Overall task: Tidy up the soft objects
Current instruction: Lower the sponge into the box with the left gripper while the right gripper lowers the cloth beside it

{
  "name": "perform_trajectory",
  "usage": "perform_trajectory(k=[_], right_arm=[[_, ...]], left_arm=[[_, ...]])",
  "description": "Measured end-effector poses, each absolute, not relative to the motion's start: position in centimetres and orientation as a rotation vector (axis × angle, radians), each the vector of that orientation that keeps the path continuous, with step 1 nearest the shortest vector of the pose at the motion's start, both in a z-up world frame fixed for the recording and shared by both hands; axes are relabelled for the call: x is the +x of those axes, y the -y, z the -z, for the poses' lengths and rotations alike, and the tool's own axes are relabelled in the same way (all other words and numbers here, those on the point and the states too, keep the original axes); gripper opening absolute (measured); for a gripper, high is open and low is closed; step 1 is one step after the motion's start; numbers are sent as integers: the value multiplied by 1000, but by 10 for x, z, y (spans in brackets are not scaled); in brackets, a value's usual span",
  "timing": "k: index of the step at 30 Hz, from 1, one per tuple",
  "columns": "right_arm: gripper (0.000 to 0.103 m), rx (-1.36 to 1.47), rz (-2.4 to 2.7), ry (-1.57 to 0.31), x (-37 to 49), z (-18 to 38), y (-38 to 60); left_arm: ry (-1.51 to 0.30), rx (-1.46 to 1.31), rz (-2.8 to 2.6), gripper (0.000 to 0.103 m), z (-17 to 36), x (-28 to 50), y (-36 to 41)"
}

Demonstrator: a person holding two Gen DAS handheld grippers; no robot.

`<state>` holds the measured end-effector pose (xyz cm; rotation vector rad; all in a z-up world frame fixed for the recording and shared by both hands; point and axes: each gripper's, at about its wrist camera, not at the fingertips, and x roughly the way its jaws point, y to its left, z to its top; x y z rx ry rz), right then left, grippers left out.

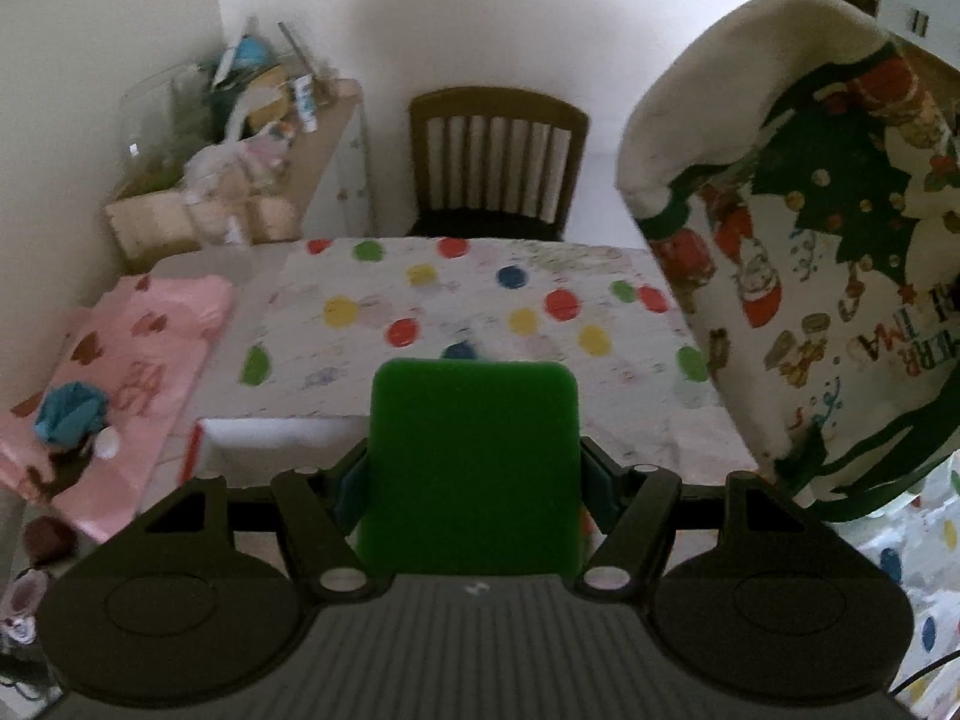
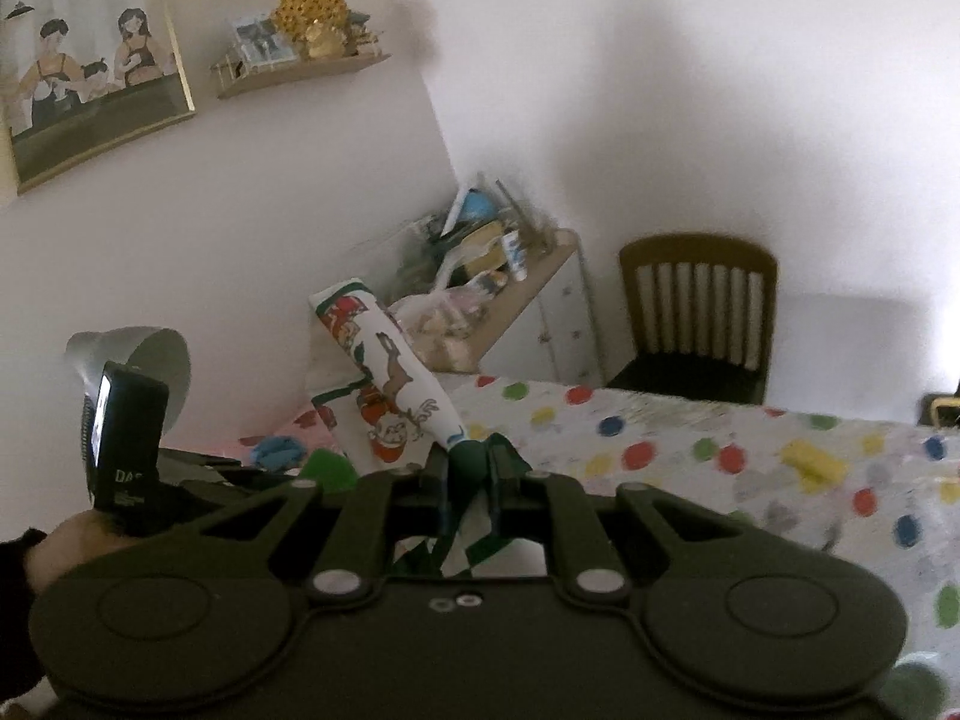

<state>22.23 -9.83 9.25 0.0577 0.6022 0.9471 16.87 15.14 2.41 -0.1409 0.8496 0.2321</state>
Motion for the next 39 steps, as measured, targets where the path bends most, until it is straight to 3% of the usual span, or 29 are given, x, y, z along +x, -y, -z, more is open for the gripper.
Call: perform_trajectory(k=[11,23,39], right_arm=[[12,133,-969,-708,202,-60,25],[12,181,-867,-911,199,17,-27],[11,-16,-797,-1004,185,72,-64]], left_arm=[[-884,-142,-286,69,-8,130,-219],[-932,-125,-305,69,25,118,-259],[-1007,-67,-280,69,81,141,-265]])
